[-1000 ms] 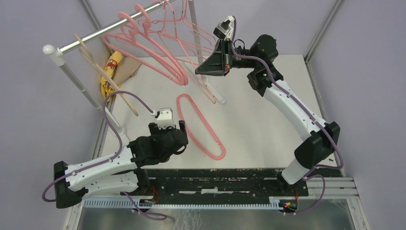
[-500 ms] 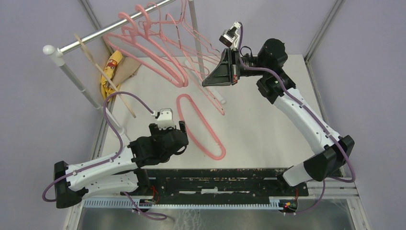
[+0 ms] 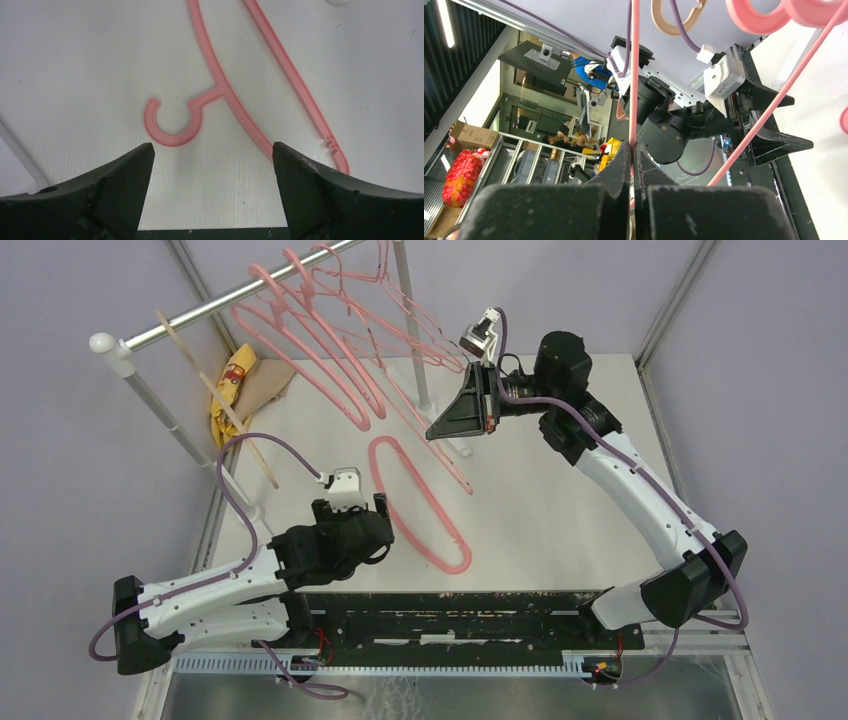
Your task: Organize the hangers
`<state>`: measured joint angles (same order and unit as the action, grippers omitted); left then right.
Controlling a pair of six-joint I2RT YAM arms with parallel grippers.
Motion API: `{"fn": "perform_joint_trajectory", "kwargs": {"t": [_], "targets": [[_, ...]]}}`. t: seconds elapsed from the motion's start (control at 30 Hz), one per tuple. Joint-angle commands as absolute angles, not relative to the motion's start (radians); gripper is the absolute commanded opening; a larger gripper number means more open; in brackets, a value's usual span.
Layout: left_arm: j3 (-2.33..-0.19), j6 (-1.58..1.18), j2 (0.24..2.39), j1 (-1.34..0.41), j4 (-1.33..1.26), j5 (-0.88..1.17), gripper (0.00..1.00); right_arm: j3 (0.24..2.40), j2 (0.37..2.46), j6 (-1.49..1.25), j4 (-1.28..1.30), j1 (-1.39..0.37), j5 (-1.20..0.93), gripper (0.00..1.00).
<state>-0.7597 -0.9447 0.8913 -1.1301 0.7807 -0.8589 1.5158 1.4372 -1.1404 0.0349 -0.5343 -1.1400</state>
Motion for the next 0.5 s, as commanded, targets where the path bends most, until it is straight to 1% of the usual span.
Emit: {"fn": "perform_joint_trajectory", "kwargs": {"t": [0.0,0.2,0.47], "targets": [[-0.772,-0.982,0.9,-1.135,0.747,-0.888,0.94,1.555,1.417,-1.099,-0.016,-0.531,-1.162,0.01],[-0.787,-0.974,0.922,-1.135,0.748,-0.885,0.94,1.609,1.454,-1.141,-0.091,-0.531,-1.164,0.01],[-0.777,-0.983,0.898,-1.135,0.766,-0.891,0.94,1.679,1.559,-1.358,-0.391,-0.532,-1.172,0.01]]}}
